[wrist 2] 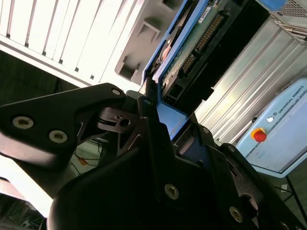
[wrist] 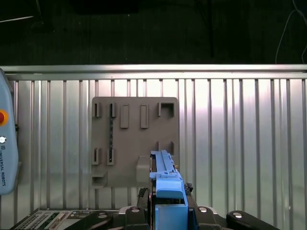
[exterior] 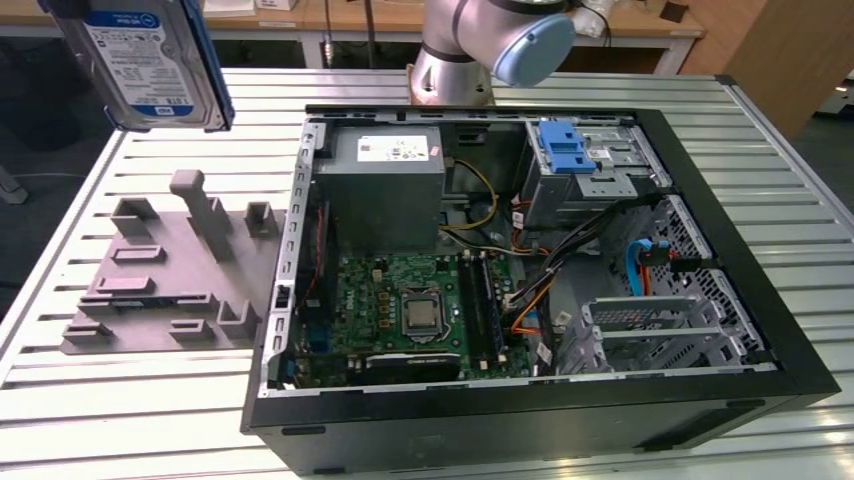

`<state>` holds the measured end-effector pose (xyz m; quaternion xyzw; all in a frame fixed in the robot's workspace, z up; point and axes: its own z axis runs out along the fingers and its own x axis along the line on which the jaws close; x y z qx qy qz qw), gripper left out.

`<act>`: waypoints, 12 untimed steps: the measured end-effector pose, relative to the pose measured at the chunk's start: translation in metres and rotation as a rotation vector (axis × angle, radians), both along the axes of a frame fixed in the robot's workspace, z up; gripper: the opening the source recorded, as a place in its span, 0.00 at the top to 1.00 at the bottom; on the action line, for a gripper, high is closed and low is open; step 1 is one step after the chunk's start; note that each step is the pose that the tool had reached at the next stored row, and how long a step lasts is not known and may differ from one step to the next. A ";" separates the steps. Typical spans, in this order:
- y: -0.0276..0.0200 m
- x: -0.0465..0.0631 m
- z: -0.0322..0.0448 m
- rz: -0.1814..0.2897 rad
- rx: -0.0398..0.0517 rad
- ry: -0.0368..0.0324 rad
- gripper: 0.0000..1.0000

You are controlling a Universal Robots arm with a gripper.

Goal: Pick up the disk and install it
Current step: 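Pick up the disk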

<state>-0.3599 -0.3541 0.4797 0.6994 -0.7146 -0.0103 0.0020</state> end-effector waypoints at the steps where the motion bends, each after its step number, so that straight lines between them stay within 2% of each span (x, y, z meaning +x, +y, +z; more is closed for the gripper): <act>1: -0.0002 0.002 0.0000 0.000 0.0000 0.0000 0.64; 12: -0.0008 0.014 0.0000 0.000 0.0000 0.0000 0.64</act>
